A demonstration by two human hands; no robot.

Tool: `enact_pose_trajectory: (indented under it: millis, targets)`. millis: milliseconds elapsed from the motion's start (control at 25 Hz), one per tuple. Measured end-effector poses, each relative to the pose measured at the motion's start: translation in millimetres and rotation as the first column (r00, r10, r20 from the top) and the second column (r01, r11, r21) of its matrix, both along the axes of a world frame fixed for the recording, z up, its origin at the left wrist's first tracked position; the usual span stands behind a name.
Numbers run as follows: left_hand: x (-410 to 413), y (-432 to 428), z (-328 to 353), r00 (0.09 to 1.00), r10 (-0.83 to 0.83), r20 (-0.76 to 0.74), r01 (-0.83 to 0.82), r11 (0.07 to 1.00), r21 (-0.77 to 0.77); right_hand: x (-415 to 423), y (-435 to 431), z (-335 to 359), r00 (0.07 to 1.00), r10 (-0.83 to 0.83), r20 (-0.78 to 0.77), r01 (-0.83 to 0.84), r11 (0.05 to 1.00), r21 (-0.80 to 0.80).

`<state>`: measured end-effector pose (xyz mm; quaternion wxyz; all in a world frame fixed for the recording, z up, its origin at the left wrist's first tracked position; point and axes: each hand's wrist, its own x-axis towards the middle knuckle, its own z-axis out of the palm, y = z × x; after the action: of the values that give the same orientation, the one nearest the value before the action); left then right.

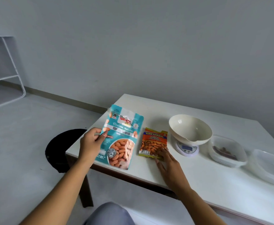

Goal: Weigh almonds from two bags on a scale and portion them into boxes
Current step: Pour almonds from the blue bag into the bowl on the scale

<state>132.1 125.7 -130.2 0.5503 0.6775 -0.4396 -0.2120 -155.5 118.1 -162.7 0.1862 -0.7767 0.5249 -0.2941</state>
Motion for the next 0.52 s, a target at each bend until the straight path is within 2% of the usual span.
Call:
enact_pose_trajectory:
  millis: [80, 160, 240, 360, 440, 520]
  targets:
    - [-3.0, 10.8, 16.6, 0.994, -0.094, 0.060, 0.095, 0.995, -0.018, 9.5, -1.3, 35.7, 0.961, 0.051, 0.273, -0.047, 0.999, -0.024]
    - [-12.6, 19.1, 31.6, 0.973, -0.178, 0.147, 0.181, 0.984, -0.005, 21.8, -10.1, 75.9, 0.884, 0.036, 0.466, -0.029, 0.999, -0.024]
    - [-26.7, 26.5, 41.6, 0.952, -0.245, 0.182, 0.245, 0.969, 0.020, 30.8, -19.6, 109.3, 0.883, -0.007, 0.469, -0.025, 0.998, 0.062]
    - [-44.2, 33.6, 48.9, 0.937, -0.291, 0.190, 0.290, 0.956, 0.037, 34.0, -24.8, 124.4, 0.954, 0.019, 0.298, -0.069, 0.985, 0.160]
    - [-50.9, 35.7, 48.8, 0.930, -0.291, 0.223, 0.291, 0.956, 0.036, 29.4, -20.3, 122.6, 0.934, -0.012, 0.358, -0.047, 0.987, 0.154]
    - [-56.0, 37.6, 46.4, 0.925, -0.270, 0.269, 0.269, 0.962, 0.040, 26.2, -16.9, 118.0, 0.852, -0.118, 0.510, 0.044, 0.987, 0.153]
